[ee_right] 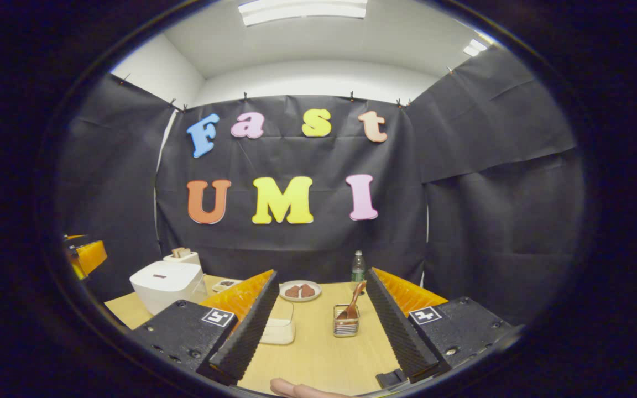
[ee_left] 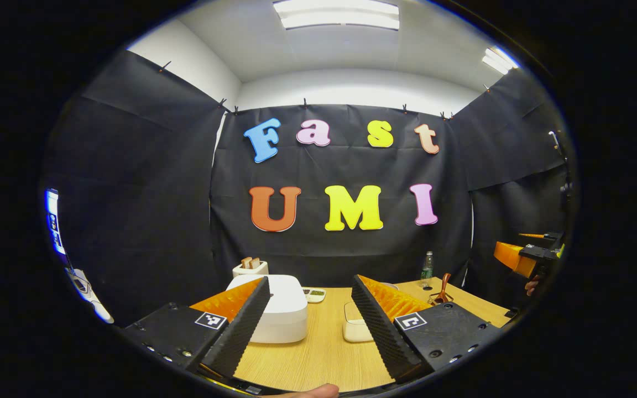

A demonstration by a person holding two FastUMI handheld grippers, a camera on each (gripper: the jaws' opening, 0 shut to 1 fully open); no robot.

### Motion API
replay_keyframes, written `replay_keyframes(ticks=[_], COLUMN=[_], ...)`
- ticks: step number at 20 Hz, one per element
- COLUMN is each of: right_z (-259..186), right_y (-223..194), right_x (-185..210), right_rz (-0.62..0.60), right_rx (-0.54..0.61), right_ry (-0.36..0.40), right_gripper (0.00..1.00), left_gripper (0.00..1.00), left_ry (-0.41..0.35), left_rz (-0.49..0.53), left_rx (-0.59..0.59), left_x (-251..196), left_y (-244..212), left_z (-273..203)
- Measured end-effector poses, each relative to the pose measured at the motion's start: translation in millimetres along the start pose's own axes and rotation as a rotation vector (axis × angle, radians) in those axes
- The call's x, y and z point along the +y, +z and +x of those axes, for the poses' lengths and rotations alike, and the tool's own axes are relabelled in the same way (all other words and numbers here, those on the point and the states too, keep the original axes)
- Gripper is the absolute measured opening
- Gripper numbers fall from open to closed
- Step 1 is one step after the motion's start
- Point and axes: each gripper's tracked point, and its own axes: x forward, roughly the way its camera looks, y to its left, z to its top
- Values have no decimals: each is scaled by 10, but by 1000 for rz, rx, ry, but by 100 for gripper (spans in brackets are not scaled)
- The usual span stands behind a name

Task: Close the left gripper, press the button to open the rice cooker; take a wooden spoon from the chopstick holder with the right hand, scoop a spoonful of rice and pour it into the rice cooker, then put the wooden spoon back into the chopstick holder.

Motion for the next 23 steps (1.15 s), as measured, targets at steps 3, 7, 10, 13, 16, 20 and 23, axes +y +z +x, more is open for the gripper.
replay_keyframes(ticks=[3,7,10,13,16,20,23], right_z=[-53,-108,-196,-243,-257,-278,-282], right_y=[-63,-47,-2,3,9,3,-7], right_x=[76,47,80,67,56,63,59], right_rz=[23,19,15,11,9,14,14], right_rx=[28,8,-19,-39,-47,-53,-57], right_ry=[38,42,60,65,66,73,80], right_gripper=[99,99,96,99,100,100,100], left_gripper=[95,95,95,94,95,94,95], left_ry=[-6,-17,-28,-37,-47,-62,-68], left_rz=[-4,-7,-16,-20,-7,12,20], left_rx=[2,21,36,38,35,33,33], left_x=[-31,-40,-57,-95,-149,-219,-241], left_y=[-27,-100,-147,-155,-142,-149,-149], left_z=[-12,-17,-14,-8,-41,-71,-84])
